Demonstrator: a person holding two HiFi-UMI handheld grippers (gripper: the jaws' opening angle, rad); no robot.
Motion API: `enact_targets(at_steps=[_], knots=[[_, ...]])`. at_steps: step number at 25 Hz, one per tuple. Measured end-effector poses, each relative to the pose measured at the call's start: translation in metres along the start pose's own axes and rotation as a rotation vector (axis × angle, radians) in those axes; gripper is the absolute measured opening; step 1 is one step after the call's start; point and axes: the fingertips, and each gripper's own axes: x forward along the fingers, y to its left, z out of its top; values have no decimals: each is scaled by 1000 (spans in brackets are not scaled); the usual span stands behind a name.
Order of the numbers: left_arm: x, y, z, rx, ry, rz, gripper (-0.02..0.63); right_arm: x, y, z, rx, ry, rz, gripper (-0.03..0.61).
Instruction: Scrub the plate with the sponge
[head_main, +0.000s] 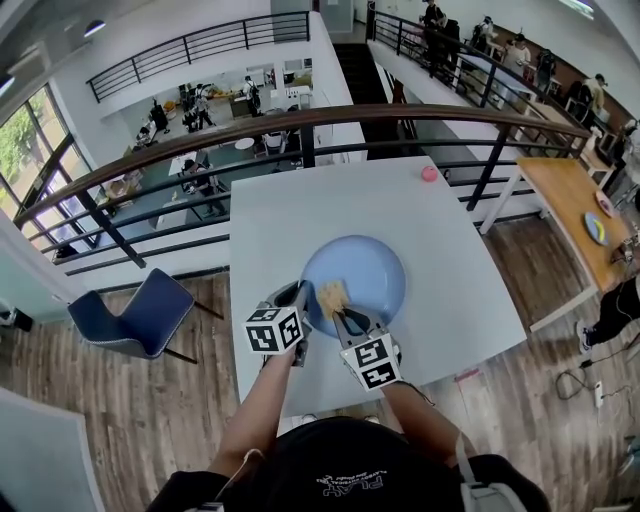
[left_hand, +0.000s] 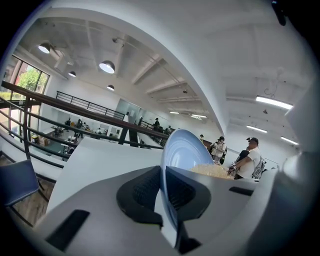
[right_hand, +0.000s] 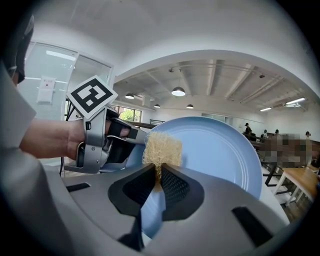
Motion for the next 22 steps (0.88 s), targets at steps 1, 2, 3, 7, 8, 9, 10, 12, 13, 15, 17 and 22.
enact_targets(at_steps=[1, 2, 3, 7, 8, 9, 10, 12, 13, 15, 17, 22], knots=[[0, -2, 1, 0, -4, -3, 25, 1, 1, 0, -7, 3, 5, 44], [1, -4, 2, 1, -7, -5, 25, 2, 3, 1, -14, 6, 9, 44], [1, -5, 2, 2, -8, -8, 25, 4, 4, 1, -23, 10, 13, 44], [0, -4, 0, 5, -10, -10, 25, 14, 12, -2, -63, 47, 9, 44], [-1, -4, -1, 5, -12, -8, 25, 16, 13, -2, -68, 57, 6, 44], [-1, -4, -1, 6, -14, -6, 26, 17, 13, -2, -71, 64, 3, 44], [-2, -4, -1, 6, -16, -5, 25, 18, 13, -2, -75, 69, 1, 44], [-3, -4, 1, 7, -17, -6, 25, 21, 13, 1, -79, 74, -4, 44], [-3, -5, 2, 8, -15, -8, 25, 22, 12, 2, -77, 75, -7, 44], [-3, -6, 2, 11, -13, -12, 26, 23, 11, 5, -73, 74, -10, 44], [-4, -7, 3, 15, -17, -17, 26, 25, 9, 9, -74, 72, -16, 44], [-5, -8, 4, 41, -23, -21, 26, 30, 3, 19, -85, 58, -31, 44]])
